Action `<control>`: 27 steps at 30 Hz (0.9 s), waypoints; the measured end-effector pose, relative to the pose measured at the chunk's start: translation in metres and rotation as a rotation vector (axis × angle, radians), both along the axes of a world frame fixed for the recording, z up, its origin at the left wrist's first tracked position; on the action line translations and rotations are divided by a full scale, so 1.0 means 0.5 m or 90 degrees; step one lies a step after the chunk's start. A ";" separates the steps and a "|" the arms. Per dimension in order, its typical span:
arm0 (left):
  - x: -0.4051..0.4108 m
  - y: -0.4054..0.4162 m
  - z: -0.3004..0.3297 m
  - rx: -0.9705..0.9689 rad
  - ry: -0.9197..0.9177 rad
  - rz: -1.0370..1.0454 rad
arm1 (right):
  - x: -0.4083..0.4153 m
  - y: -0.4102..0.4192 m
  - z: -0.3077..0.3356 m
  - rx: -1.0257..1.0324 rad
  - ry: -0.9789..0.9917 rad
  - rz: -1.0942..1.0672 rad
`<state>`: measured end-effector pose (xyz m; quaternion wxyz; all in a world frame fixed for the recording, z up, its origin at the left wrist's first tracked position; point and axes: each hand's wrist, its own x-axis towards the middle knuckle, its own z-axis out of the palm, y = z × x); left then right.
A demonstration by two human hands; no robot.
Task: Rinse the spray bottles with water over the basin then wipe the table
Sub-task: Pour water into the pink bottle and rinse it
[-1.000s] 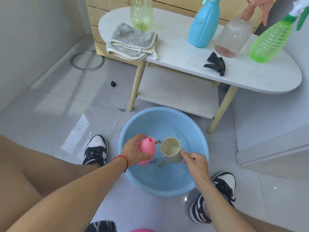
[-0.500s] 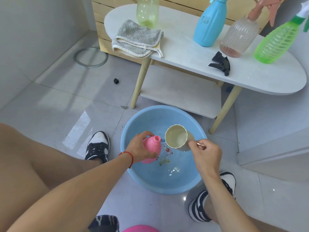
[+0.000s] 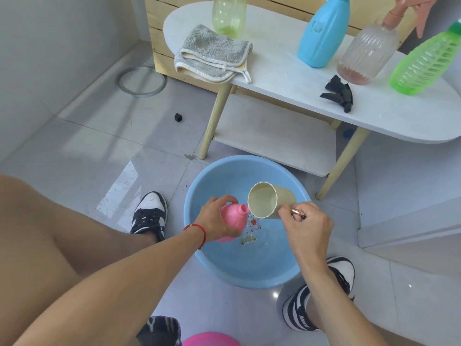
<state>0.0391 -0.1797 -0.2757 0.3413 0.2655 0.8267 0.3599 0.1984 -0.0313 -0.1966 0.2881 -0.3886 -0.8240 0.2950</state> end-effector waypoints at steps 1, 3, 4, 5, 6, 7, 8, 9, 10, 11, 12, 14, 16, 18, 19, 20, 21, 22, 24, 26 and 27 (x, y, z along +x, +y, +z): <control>0.001 0.001 0.000 -0.002 0.000 -0.001 | 0.000 -0.001 0.001 0.008 -0.001 0.001; 0.003 0.002 0.000 -0.004 0.005 -0.005 | -0.001 -0.002 0.005 0.017 0.000 0.004; 0.003 0.002 -0.001 -0.005 0.010 -0.008 | -0.002 -0.002 0.007 0.020 0.001 0.007; 0.003 0.003 -0.002 -0.005 0.013 -0.010 | -0.002 -0.003 0.008 0.027 0.001 0.010; 0.004 0.003 -0.002 -0.005 0.015 -0.011 | -0.002 -0.003 0.010 0.034 0.000 0.015; 0.004 0.003 -0.002 -0.005 0.014 -0.011 | -0.001 -0.002 0.010 0.041 0.000 0.018; 0.004 0.004 -0.002 -0.005 0.011 -0.011 | 0.000 -0.002 0.011 0.045 0.001 0.019; 0.004 0.004 -0.001 -0.006 0.007 -0.010 | 0.000 -0.002 0.012 0.048 0.001 0.018; 0.005 0.004 -0.001 -0.007 0.004 -0.010 | 0.001 -0.002 0.012 0.050 0.002 0.016; 0.004 0.004 -0.001 -0.009 0.003 -0.011 | 0.001 -0.001 0.012 0.052 0.003 0.015; 0.004 0.004 -0.001 -0.012 0.003 -0.012 | 0.001 -0.001 0.012 0.056 0.004 0.015; 0.004 0.003 -0.001 -0.016 0.003 -0.014 | 0.002 0.000 0.011 0.069 0.004 0.016; 0.004 0.003 -0.001 -0.018 0.000 -0.014 | 0.002 0.001 0.012 0.089 0.000 0.021; 0.005 0.004 0.001 -0.019 -0.001 -0.016 | 0.002 0.002 0.012 0.105 -0.006 0.019; 0.005 0.005 0.001 -0.019 0.000 -0.017 | 0.002 0.003 0.012 0.111 -0.007 0.018; 0.006 0.005 0.001 -0.019 0.000 -0.016 | 0.002 0.004 0.011 0.118 -0.008 0.018; 0.007 0.006 0.002 -0.019 0.000 -0.016 | 0.003 0.004 0.010 0.126 -0.009 0.019; 0.007 0.006 0.001 -0.019 0.000 -0.015 | 0.003 0.005 0.009 0.133 -0.010 0.020; 0.008 0.005 0.000 -0.022 -0.002 -0.017 | 0.004 0.007 0.008 0.142 -0.013 0.021; 0.009 0.004 0.001 -0.025 -0.005 -0.020 | 0.006 0.007 0.008 0.150 -0.009 0.025; 0.009 0.004 0.001 -0.026 -0.006 -0.021 | 0.006 0.008 0.009 0.157 -0.005 0.028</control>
